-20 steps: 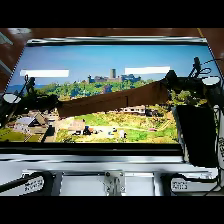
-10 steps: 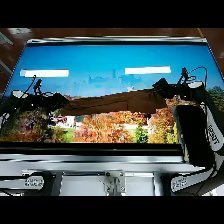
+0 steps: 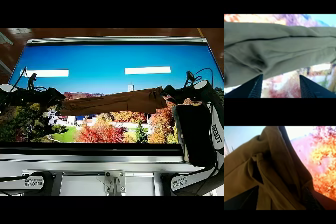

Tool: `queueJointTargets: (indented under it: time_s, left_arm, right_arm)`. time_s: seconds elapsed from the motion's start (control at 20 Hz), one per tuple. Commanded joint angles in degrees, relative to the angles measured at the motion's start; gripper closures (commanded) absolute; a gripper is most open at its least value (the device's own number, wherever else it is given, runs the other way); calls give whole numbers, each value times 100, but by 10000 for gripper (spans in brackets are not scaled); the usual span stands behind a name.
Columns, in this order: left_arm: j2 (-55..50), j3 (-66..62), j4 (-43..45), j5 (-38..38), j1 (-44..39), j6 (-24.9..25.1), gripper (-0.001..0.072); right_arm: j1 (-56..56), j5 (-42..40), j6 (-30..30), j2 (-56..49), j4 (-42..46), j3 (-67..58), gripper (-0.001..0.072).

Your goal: Fold the shirts.

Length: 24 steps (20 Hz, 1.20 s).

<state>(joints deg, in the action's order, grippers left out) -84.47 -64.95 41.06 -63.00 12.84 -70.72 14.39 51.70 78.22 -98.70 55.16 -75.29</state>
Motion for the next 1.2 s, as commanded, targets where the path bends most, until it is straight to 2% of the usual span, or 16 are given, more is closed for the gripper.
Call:
queueJointTargets:
  time_s: [0.0, 0.15, 0.3, 0.35, 0.4, 0.5, 0.55, 0.6, 0.75, 0.8, 0.95, 1.15]
  left_arm:
    - [109, -72, -39, -229, -214, -2, 155]
    - [111, -72, -140, -389, -487, -4, 156]
    - [111, -74, -387, -446, -901, 22, 157]
    - [111, -72, -385, -398, -1038, 24, 157]
    - [109, -72, -385, -310, -1172, 50, 157]
    - [109, -72, -387, 20, -1397, 57, 158]
    - [109, -72, -387, 264, -1508, 55, 167]
    - [105, -70, -407, 555, -1648, 52, 206]
    - [17, -70, -686, 1379, -2168, 44, 508]
    - [-44, -70, -732, 1672, -2409, 42, 536]
    - [-313, -70, -927, 2433, -3185, 37, 536]
    - [-855, -72, -2061, 3222, -4148, 37, 539]
  right_arm:
    - [-90, 455, -304, -361, -542, -11, 33]
    - [-306, 264, -271, -514, -664, -11, 33]
    - [-496, 0, 83, -614, -664, -11, 35]
    - [-535, -33, 201, -625, -664, -11, 97]
    - [-560, -28, 308, -623, -664, -13, 257]
    - [-562, 247, 549, -581, -715, -35, 624]
    - [-551, 487, 525, -522, -695, -96, 656]
    - [-553, 691, 483, -407, -605, -177, 656]
    - [-553, 1130, 356, 177, -485, -378, 657]
    - [-553, 1217, 361, 455, -494, -400, 657]
    - [-557, 1552, 400, 1261, -492, -398, 657]
    - [-557, 2393, 476, 2103, -468, -398, 657]
